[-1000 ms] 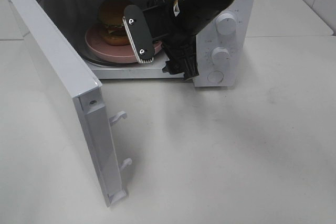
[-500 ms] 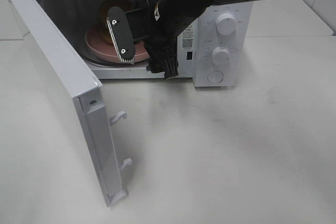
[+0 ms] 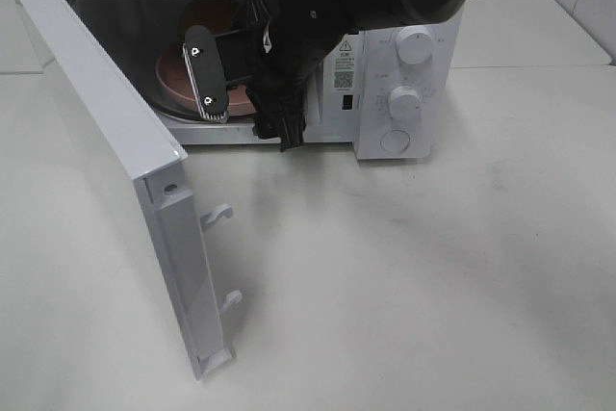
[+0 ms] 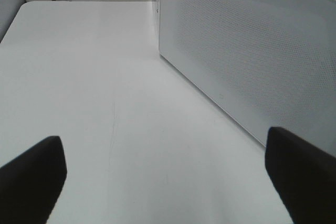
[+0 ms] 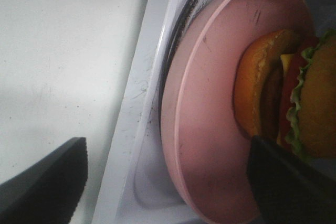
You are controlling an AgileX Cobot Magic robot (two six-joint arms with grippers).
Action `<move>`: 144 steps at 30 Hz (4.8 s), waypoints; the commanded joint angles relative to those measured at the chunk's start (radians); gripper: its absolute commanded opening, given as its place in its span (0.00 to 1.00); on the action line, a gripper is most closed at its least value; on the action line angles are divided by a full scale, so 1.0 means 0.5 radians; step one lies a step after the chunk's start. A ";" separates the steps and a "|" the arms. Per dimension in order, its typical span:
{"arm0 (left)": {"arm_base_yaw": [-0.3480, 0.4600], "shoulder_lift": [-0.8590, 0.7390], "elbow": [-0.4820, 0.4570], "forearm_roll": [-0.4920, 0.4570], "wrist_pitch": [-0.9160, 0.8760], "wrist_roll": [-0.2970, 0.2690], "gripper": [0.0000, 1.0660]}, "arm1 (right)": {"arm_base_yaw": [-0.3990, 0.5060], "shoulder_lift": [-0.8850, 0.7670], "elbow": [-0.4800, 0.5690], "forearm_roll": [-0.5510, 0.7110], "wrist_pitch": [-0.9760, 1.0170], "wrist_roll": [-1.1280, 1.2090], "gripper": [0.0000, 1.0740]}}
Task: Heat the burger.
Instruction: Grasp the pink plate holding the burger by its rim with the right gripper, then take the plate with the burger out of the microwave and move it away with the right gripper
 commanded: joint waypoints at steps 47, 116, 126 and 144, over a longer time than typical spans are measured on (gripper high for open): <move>-0.014 -0.044 0.006 0.006 -0.012 -0.008 0.91 | 0.004 0.504 -0.752 0.004 0.204 0.248 0.00; -0.014 -0.044 0.006 0.006 -0.012 -0.008 0.91 | -0.090 -0.690 0.838 0.948 -0.208 -1.472 0.00; -0.014 -0.044 0.006 0.006 -0.012 -0.008 0.91 | -0.090 -0.942 1.114 0.950 -0.210 -1.472 0.00; -0.014 -0.044 0.006 0.006 -0.012 -0.008 0.91 | -0.084 -1.506 1.630 1.002 -0.180 -1.428 0.00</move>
